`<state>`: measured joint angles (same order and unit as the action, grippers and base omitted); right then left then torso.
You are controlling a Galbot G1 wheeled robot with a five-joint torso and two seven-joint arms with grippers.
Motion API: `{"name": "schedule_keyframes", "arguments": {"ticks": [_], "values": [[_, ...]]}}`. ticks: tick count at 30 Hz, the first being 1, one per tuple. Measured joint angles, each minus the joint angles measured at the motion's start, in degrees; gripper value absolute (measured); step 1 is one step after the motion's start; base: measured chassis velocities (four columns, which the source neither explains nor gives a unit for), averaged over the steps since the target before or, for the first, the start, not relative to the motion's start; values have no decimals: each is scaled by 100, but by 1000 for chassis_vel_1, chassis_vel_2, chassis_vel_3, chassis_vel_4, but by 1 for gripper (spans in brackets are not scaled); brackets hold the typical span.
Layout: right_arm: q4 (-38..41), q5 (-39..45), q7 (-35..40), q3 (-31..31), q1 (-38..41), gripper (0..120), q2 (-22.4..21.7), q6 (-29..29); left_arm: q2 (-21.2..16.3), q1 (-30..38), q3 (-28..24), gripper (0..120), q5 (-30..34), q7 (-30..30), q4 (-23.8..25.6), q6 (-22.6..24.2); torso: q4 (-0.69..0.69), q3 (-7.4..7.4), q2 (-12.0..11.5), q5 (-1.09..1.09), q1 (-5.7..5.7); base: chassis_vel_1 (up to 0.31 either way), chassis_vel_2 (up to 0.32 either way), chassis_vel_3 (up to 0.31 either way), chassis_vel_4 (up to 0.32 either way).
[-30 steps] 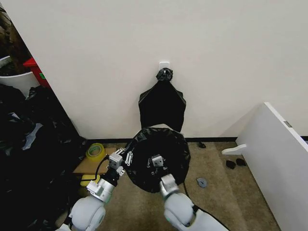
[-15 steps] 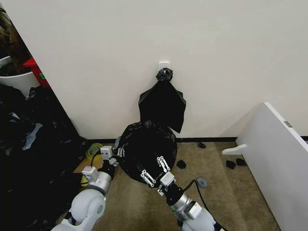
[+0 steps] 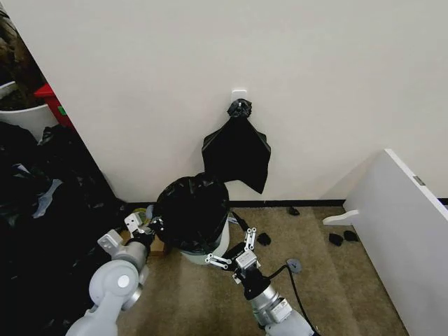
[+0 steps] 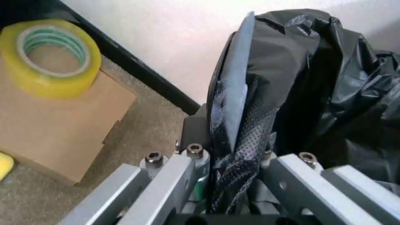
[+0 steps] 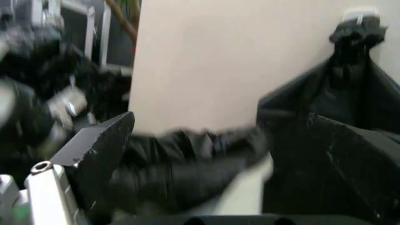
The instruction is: Place the garbage bag over the trash bin.
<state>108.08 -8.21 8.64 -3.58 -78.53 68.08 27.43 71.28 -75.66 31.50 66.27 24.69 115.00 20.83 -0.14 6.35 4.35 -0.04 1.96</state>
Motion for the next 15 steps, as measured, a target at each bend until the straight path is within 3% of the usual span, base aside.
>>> {"name": "schedule_keyframes", "arguments": {"ticks": [6, 15], "values": [[-441, -105, 296, -40, 22, 100, 79, -259, -11, -73, 131, 4, 183, 5, 163, 38, 0, 0, 0, 1, 0, 0, 0, 0, 0], [-536, 398, 97, -151, 115, 100, 198, -170, -11, -141, 104, 4, 166, -22, 332, 57, 0, 0, 0, 0, 0, 0, 0, 0, 0]]}}
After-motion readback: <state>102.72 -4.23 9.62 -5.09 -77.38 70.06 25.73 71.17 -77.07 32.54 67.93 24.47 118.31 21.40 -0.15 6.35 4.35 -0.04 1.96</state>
